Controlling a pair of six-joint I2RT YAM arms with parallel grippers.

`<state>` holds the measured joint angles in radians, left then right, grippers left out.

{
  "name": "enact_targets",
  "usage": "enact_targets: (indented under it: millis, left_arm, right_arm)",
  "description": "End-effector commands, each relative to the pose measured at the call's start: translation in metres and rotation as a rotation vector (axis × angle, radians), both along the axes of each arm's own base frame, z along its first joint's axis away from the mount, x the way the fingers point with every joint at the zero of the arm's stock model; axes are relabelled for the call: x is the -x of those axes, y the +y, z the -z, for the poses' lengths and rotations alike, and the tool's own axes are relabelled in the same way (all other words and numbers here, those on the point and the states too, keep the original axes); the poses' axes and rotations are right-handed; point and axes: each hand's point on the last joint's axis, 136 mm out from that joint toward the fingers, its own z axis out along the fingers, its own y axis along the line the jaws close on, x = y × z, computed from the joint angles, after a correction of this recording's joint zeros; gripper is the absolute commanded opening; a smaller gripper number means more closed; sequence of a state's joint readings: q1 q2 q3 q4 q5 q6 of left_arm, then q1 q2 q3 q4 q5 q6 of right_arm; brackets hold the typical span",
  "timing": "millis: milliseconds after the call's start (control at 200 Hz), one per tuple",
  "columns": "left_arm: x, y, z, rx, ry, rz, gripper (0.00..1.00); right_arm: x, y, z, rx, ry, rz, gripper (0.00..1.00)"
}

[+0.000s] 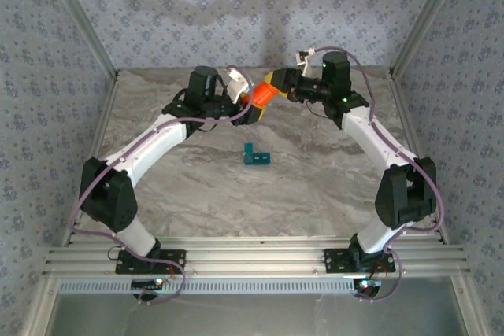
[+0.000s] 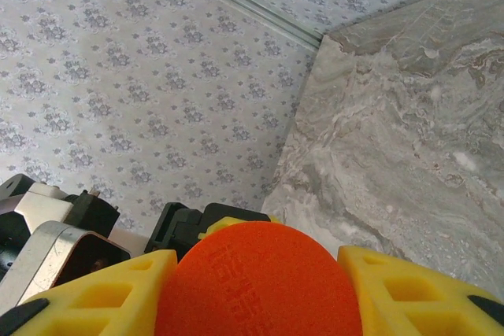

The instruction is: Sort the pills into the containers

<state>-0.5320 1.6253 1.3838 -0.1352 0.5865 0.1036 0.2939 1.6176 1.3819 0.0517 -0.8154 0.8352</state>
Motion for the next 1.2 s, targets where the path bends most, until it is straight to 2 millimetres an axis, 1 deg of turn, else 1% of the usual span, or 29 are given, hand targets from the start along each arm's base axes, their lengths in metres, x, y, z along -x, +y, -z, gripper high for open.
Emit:
enact_targets:
  millis: [0, 120, 240, 335, 430, 460, 615, 785, 984, 1194]
  left_arm:
    - [-0.001, -0.002, -0.03, 0.01, -0.099, 0.014, 0.0]
    - [-0.003, -0.001, -0.021, -0.038, -0.114, 0.0, 0.0]
    - [-0.007, 0.002, -0.015, -0.065, -0.121, -0.02, 0.0]
    - [-0.009, 0.004, -0.011, -0.087, -0.135, -0.034, 0.0]
    - [-0.011, 0.007, -0.008, -0.112, -0.148, -0.044, 0.0]
    - [-0.011, 0.007, -0.007, -0.119, -0.151, -0.045, 0.0]
    - [-0.012, 0.01, 0.001, -0.175, -0.177, -0.058, 0.0]
    - [-0.012, 0.011, 0.009, -0.229, -0.203, -0.066, 0.0]
    - [-0.013, 0.01, 0.016, -0.26, -0.208, -0.063, 0.0]
    - [-0.012, 0.007, 0.021, -0.274, -0.206, -0.052, 0.0]
  right_arm:
    - [0.0, -0.006, -0.017, 0.014, -0.035, 0.025, 0.58]
    - [-0.003, -0.008, -0.018, 0.019, -0.007, 0.051, 0.69]
    - [-0.008, -0.015, -0.019, 0.018, 0.03, 0.094, 0.79]
    - [-0.012, -0.025, -0.018, 0.01, 0.068, 0.14, 0.85]
    - [-0.016, -0.035, -0.015, -0.005, 0.111, 0.188, 0.88]
    - [-0.018, -0.039, -0.015, -0.012, 0.117, 0.201, 0.89]
    - [-0.021, -0.058, -0.005, 0.002, 0.178, 0.286, 0.9]
    - [-0.019, -0.068, 0.006, 0.025, 0.246, 0.346, 0.9]
    - [-0.016, -0.063, 0.016, 0.042, 0.294, 0.336, 0.89]
    - [-0.013, -0.053, 0.02, 0.05, 0.299, 0.317, 0.89]
